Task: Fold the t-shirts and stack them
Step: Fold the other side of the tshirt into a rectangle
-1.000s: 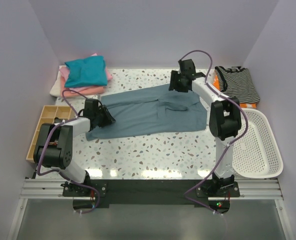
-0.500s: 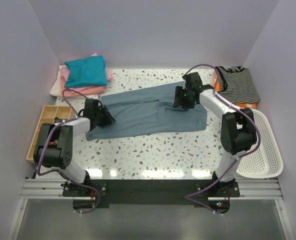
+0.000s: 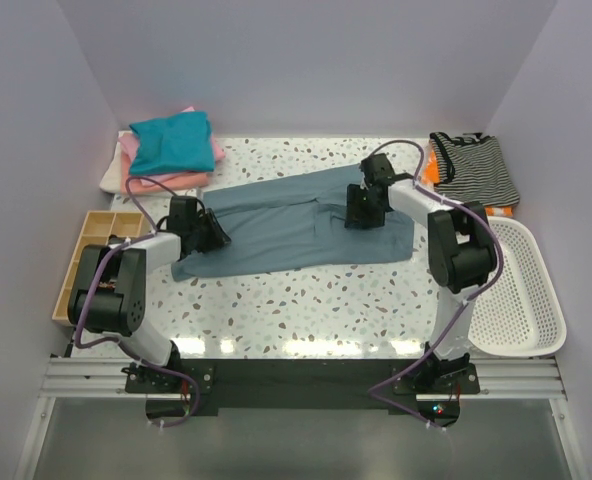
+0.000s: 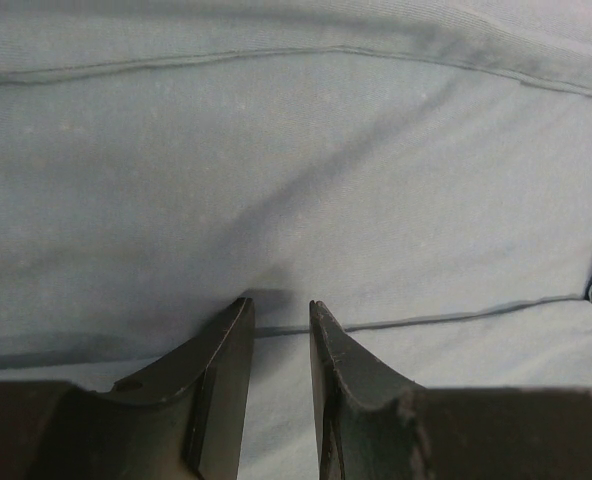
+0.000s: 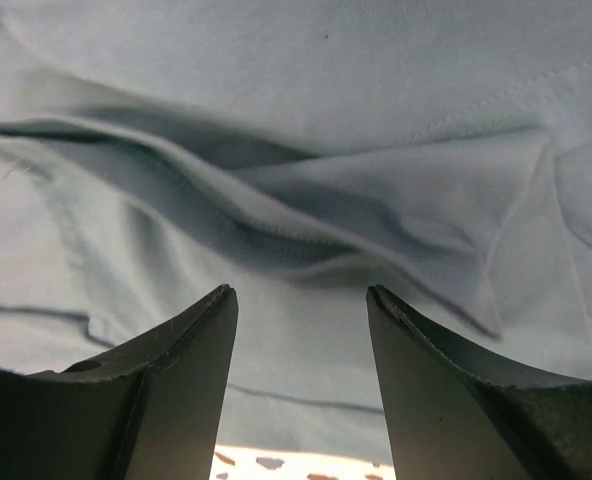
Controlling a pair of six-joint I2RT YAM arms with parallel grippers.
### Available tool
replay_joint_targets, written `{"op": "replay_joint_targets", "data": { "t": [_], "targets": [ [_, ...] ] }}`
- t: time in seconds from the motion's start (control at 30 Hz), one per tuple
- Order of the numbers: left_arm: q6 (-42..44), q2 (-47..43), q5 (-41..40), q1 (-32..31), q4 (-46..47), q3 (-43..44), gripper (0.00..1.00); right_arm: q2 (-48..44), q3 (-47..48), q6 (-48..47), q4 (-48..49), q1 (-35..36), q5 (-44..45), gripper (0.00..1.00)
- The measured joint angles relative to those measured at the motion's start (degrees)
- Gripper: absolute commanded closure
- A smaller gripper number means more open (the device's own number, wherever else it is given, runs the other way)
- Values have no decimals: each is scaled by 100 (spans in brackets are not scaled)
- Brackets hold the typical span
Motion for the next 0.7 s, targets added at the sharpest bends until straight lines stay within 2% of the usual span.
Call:
{"op": "replay_joint_targets", "data": {
  "t": [0.37, 0.7],
  "targets": [
    [39, 122, -4, 0, -35, 136, 66, 656, 826, -2, -35, 0, 195, 41],
    [39, 153, -4, 0, -22, 160, 66, 1554, 2201, -17, -184, 0, 212, 41]
  ]
}}
